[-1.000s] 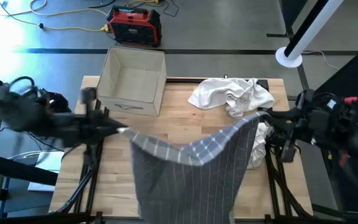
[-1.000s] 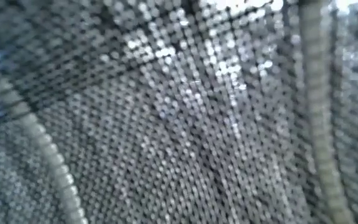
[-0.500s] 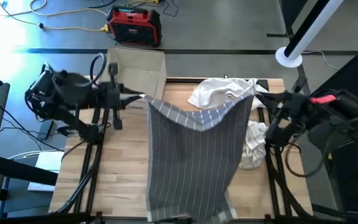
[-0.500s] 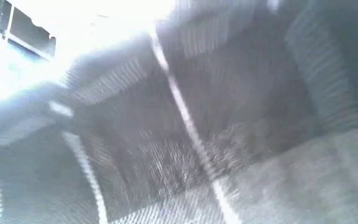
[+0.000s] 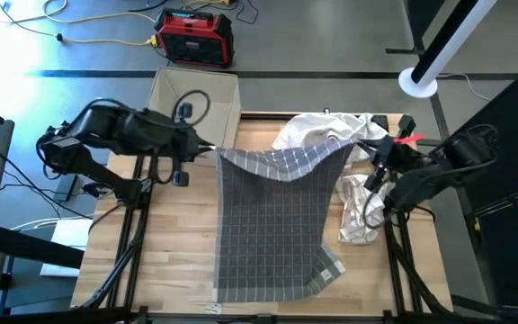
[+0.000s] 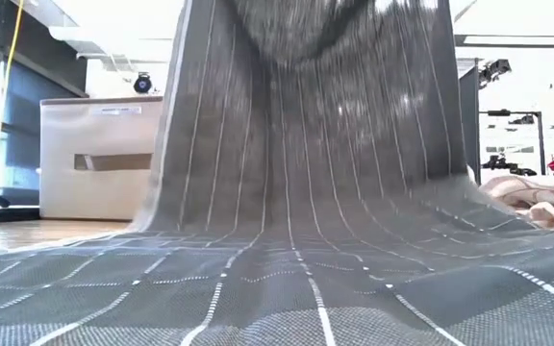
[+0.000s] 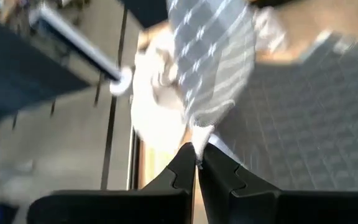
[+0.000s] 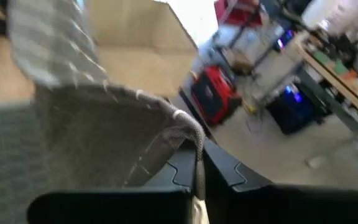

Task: Fold towel
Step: Fold the gray towel

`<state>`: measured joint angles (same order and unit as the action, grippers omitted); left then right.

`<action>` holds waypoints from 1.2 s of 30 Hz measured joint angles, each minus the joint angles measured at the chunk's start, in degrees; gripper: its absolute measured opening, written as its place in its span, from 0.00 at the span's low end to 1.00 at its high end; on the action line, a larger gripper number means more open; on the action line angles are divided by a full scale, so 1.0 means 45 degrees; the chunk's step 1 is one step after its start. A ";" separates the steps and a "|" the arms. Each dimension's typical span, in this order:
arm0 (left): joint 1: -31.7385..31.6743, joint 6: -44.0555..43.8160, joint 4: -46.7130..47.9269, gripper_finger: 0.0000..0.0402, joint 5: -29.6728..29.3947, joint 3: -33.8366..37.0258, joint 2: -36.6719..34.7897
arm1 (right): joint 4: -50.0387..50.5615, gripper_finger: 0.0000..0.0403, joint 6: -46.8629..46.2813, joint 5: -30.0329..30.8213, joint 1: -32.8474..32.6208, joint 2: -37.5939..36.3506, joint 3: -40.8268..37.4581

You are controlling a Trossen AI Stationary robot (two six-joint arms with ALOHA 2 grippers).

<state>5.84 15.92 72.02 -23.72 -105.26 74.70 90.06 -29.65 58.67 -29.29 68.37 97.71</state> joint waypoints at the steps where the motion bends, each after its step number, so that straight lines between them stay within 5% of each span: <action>1: -0.0146 -0.0232 0.0081 0.00 -0.0215 0.0516 -0.0348 | -0.0004 0.00 -0.0120 -0.0024 0.0234 -0.0319 -0.0577; 6: -0.0644 -0.1255 -0.0587 0.00 -0.1714 0.1978 -0.2397 | -0.0264 0.00 -0.0411 0.0608 0.1229 -0.1345 -0.2264; 9: -0.0626 -0.1192 -0.1769 0.00 -0.1526 0.2241 -0.3358 | -0.1415 0.00 0.0129 0.1303 0.1365 -0.1463 -0.2506; 13: -0.0616 -0.1121 -0.3108 0.00 -0.0307 0.2217 -0.4030 | -0.4601 0.00 0.3055 0.1619 0.1131 -0.1552 -0.2087; 24: -0.0611 -0.1777 -0.2100 0.00 0.0027 0.2227 -0.3821 | -1.3312 0.00 1.1563 0.1775 -0.1857 0.0152 0.0898; 31: -0.0616 0.0017 -0.3498 0.00 0.0231 0.2227 -0.3858 | -1.3438 0.00 1.5591 0.4946 -0.2542 0.2210 0.4455; 34: -0.0680 0.0865 -0.3772 0.00 -0.0551 0.2218 -0.3839 | -1.1993 0.00 1.4068 0.4780 -0.1756 0.2309 0.4967; 36: -0.0871 0.0959 -0.3075 0.00 -0.2369 0.2217 -0.3842 | -0.9548 0.00 1.1907 0.4698 -0.1016 0.2156 0.4948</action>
<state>1.92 20.24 58.18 -34.38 -95.29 57.41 47.09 23.93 79.81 -33.86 78.07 119.98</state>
